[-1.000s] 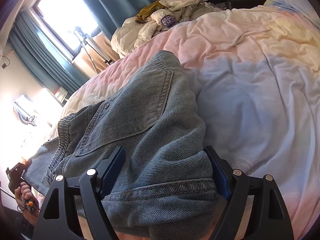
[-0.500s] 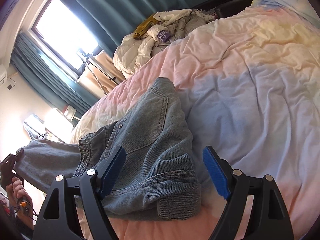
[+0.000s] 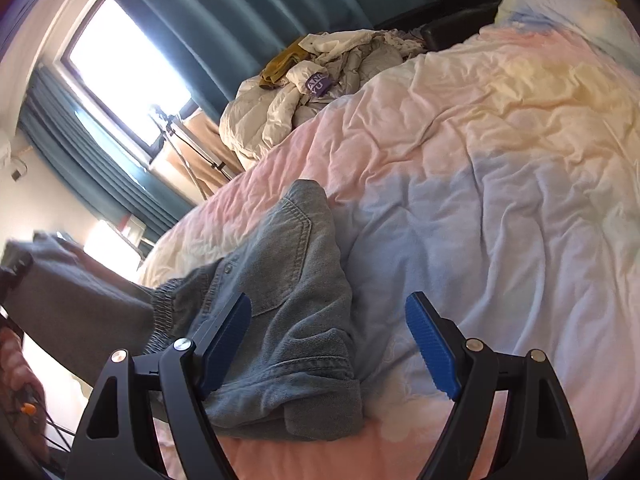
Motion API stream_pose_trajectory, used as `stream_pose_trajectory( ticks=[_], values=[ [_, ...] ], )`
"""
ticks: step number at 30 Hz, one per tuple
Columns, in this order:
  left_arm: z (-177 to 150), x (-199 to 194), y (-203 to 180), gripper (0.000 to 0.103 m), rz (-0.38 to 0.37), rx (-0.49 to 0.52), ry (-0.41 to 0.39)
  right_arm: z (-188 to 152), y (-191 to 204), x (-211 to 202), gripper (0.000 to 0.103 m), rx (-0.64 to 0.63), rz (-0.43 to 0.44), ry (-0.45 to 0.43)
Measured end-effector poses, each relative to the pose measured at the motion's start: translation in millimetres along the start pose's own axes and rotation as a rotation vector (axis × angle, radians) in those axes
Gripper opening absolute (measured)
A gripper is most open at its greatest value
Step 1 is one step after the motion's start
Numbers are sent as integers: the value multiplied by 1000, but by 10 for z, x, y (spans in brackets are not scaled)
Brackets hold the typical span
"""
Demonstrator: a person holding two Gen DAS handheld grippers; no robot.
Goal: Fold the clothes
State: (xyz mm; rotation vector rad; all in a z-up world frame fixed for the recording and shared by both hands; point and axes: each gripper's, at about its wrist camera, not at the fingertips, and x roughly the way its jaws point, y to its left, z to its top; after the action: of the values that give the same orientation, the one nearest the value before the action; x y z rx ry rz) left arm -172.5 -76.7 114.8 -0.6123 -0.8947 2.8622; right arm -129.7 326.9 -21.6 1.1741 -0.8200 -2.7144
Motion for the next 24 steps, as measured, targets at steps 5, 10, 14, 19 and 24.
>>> stream_pose_trajectory(
  ticks=[5, 10, 14, 19, 24],
  values=[
    [-241, 154, -394, 6, -28, 43, 38, 14, -71, 30, 81, 9, 19, 41],
    [-557, 354, -673, 6, -57, 78, 89, 62, -218, -18, 81, 57, 40, 58],
    [-901, 522, -832, 6, -70, 95, 139, 133, -391, -95, 81, 120, 52, 46],
    [-1415, 696, -966, 6, -67, 155, 210, 208, -570, -157, 81, 175, 51, 33],
    [-1913, 852, -899, 6, -52, 235, 285, 219, -601, -108, 81, 179, 54, 46]
  ],
)
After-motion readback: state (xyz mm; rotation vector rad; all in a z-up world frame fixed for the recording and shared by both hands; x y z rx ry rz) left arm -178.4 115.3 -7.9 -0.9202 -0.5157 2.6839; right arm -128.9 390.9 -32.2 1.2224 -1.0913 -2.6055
